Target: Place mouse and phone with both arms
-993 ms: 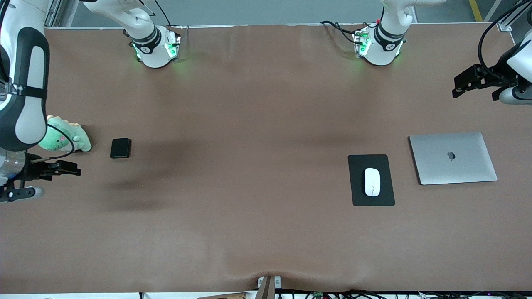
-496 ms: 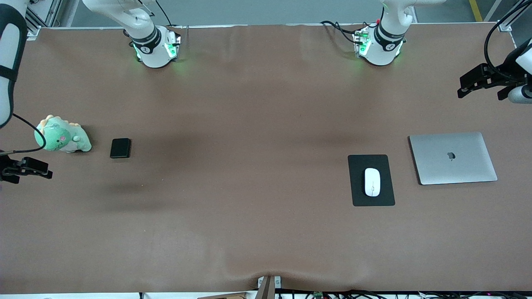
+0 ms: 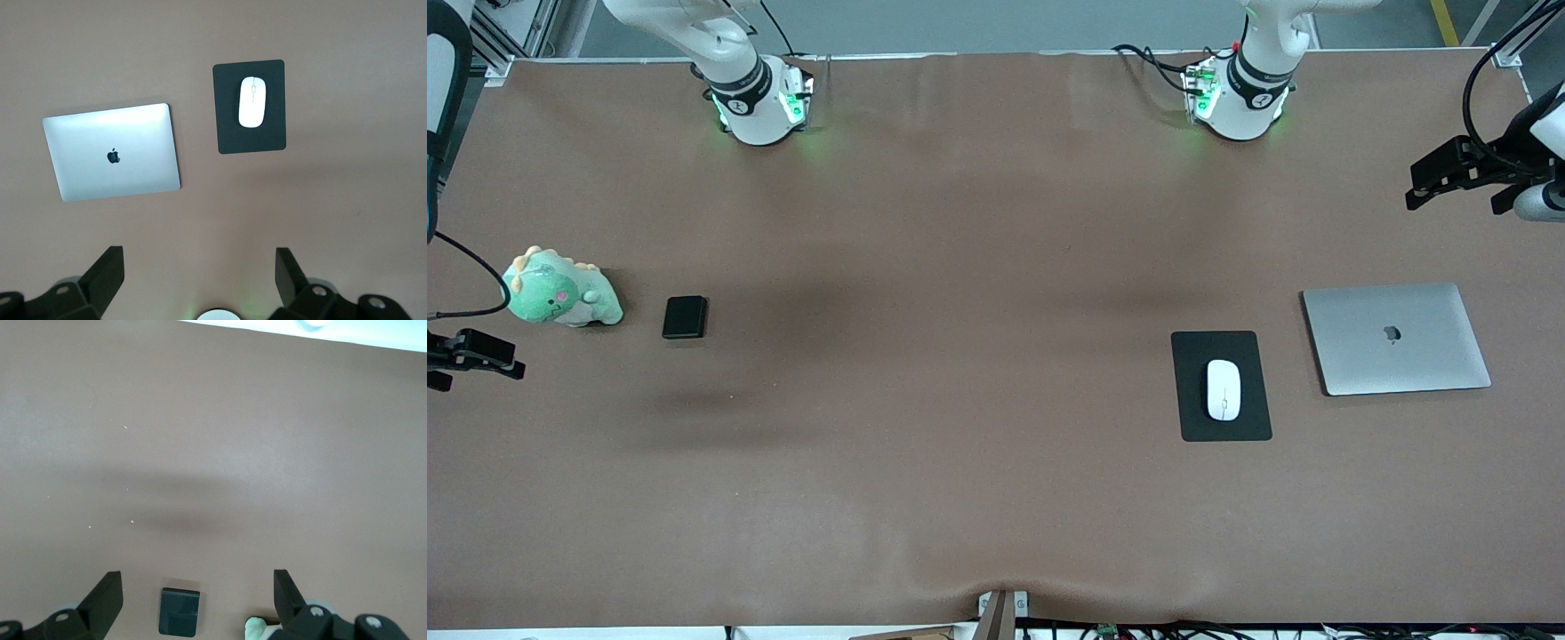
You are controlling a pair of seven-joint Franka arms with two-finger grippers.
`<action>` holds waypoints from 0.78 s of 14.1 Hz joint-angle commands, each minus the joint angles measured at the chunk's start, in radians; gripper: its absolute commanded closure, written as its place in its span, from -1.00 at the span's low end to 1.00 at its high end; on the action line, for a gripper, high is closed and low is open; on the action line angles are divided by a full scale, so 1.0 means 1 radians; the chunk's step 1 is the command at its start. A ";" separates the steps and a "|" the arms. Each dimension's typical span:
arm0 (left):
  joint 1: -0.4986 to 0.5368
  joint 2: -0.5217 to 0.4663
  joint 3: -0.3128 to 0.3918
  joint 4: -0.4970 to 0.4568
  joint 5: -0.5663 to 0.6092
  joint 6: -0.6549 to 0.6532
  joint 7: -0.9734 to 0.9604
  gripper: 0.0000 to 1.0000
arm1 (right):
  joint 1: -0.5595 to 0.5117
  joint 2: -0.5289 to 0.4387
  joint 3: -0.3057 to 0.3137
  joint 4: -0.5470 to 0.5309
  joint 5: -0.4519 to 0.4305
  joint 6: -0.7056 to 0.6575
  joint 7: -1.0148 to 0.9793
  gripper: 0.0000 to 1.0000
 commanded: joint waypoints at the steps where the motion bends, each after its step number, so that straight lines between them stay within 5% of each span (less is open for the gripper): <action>1: 0.003 -0.013 0.000 0.001 -0.009 -0.003 -0.006 -1.00 | -0.017 -0.015 0.016 0.048 -0.011 -0.048 -0.011 -1.00; 9: 0.003 -0.016 0.001 0.001 -0.008 -0.003 0.002 -1.00 | -0.029 -0.116 -0.013 0.133 -0.026 -0.319 -0.009 -1.00; 11: 0.003 -0.018 0.001 0.001 -0.007 -0.003 0.002 -1.00 | -0.107 -0.145 0.043 0.129 -0.026 -0.370 -0.008 -1.00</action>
